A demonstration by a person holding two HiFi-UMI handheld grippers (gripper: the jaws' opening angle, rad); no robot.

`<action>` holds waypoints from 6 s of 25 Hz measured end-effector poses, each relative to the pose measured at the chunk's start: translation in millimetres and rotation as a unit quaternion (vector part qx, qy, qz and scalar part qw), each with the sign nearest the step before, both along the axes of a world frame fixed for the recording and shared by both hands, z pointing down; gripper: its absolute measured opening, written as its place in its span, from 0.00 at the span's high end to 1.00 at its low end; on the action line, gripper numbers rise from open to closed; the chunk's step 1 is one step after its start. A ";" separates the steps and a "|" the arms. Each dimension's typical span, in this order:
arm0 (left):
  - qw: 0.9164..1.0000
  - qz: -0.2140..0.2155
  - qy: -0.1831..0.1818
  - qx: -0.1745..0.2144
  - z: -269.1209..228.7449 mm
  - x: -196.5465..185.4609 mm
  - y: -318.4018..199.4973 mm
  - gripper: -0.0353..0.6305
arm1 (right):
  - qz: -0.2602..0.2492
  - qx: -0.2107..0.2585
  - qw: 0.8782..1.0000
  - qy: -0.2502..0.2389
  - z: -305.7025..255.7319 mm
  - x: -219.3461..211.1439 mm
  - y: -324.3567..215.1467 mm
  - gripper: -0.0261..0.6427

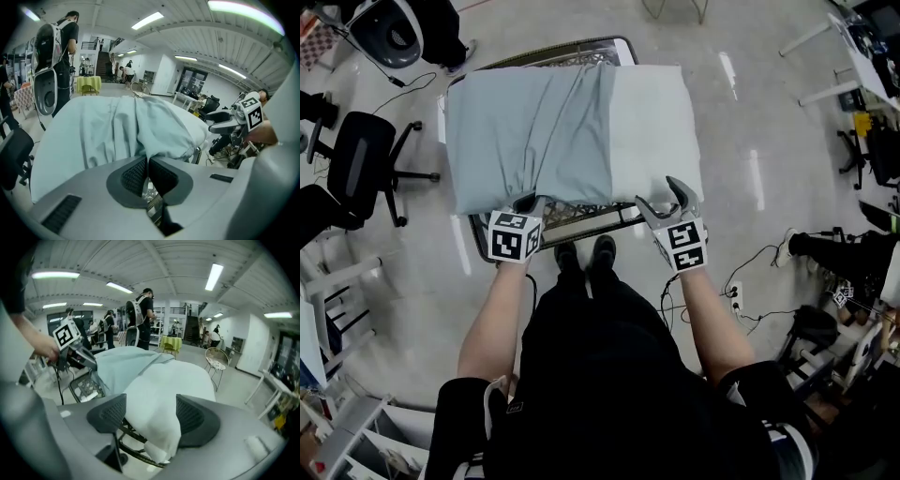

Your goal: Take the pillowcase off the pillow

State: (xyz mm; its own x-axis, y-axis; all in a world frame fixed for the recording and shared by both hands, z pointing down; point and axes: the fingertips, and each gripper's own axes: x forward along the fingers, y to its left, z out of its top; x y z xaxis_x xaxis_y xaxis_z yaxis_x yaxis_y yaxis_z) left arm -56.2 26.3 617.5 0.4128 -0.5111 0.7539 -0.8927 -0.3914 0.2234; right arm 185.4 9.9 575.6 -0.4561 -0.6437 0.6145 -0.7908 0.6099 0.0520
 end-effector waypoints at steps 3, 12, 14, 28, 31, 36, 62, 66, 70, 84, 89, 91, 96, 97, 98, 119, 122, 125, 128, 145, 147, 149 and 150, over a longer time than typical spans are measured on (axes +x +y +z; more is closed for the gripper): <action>1.000 -0.013 0.018 0.005 1.3 2.2 -0.3 0.94 | -0.067 0.031 0.994 0.081 13.2 -11.6 7.5 0.41; 0.997 -0.007 0.065 0.029 -38.8 13.5 -12.9 0.94 | -0.251 0.162 0.873 0.385 70.0 -31.8 -17.5 0.23; 0.998 0.006 0.051 0.033 -39.2 13.3 -13.9 0.94 | -0.279 0.171 0.844 0.426 74.4 -37.0 -31.6 0.20; 0.997 0.012 -0.049 0.065 -54.0 -26.6 -27.5 0.94 | -0.348 0.103 0.833 0.418 28.5 -43.4 -59.5 0.54; 0.997 0.023 -0.049 0.062 -52.9 -25.3 -34.6 0.94 | -0.356 0.081 0.829 0.424 50.2 -52.1 -54.9 0.48; 0.997 0.049 -0.045 0.029 -14.1 -20.1 -14.1 0.94 | -0.345 0.084 0.824 0.441 111.7 -67.7 -33.9 0.38; 0.996 0.033 -0.024 0.077 9.6 -34.6 -17.8 0.94 | -0.322 0.089 0.828 0.450 114.8 -71.9 -44.4 0.60; 0.994 0.040 -0.031 0.096 -19.8 -40.1 -23.6 0.94 | -0.314 0.074 0.839 0.437 65.3 -70.9 -50.0 0.65; 0.992 0.035 -0.035 0.114 -51.6 -55.8 -37.6 0.94 | -0.318 0.055 0.844 0.428 18.5 -72.2 -55.8 0.66; 0.983 0.118 -0.055 0.131 -87.0 -49.3 -29.9 0.86 | -0.332 -0.040 0.871 0.359 -27.3 -49.7 -57.3 0.66; 0.979 0.087 -0.093 0.158 -101.3 -54.9 -12.9 0.64 | -0.336 -0.089 0.880 0.325 -52.6 -45.1 -74.1 0.66; 0.975 0.070 -0.135 0.163 -97.8 -72.7 -9.8 0.60 | -0.341 -0.105 0.880 0.314 -64.7 -47.1 -79.1 0.66; 0.947 0.055 -0.239 0.208 -113.1 -109.7 -34.9 0.57 | -0.357 -0.139 0.879 0.284 -91.0 -46.0 -73.7 0.66; 0.940 0.059 -0.252 0.220 -121.2 -110.9 -41.4 0.57 | -0.356 -0.145 0.881 0.277 -95.6 -46.0 -73.5 0.66; 0.935 0.060 -0.262 0.232 -130.0 -112.1 -46.8 0.57 | -0.355 -0.150 0.882 0.269 -99.4 -45.6 -73.8 0.66; 0.959 0.075 -0.207 0.178 -168.7 -145.1 -106.8 0.41 | -0.433 -0.227 0.850 0.199 -100.1 33.5 -145.5 0.63; 0.966 0.073 -0.184 0.166 -162.6 -159.8 -105.4 0.44 | -0.446 -0.224 0.847 0.185 -110.9 12.8 -141.5 0.64; 0.967 0.060 -0.177 0.172 -161.4 -183.2 -105.3 0.59 | -0.454 -0.222 0.848 0.159 -128.8 -19.5 -134.9 0.65; 0.966 0.051 -0.182 0.178 -164.5 -214.5 -107.1 0.62 | -0.458 -0.226 0.846 0.156 -142.9 -53.5 -123.9 0.67; 0.909 0.267 -0.221 0.230 -243.8 -157.1 -78.9 0.53 | -0.461 -0.282 0.835 0.104 -150.2 -88.4 -100.8 0.58; 0.898 0.292 -0.250 0.216 -234.9 -140.2 -90.7 0.53 | -0.463 -0.278 0.834 0.114 -146.5 -84.7 -107.6 0.55; 0.900 0.290 -0.253 0.202 -232.3 -135.3 -100.8 0.55 | -0.463 -0.272 0.834 0.124 -143.1 -81.8 -115.5 0.49; 0.905 0.284 -0.246 0.197 -232.6 -134.8 -104.9 0.59 | -0.463 -0.268 0.835 0.126 -143.7 -80.8 -119.2 0.48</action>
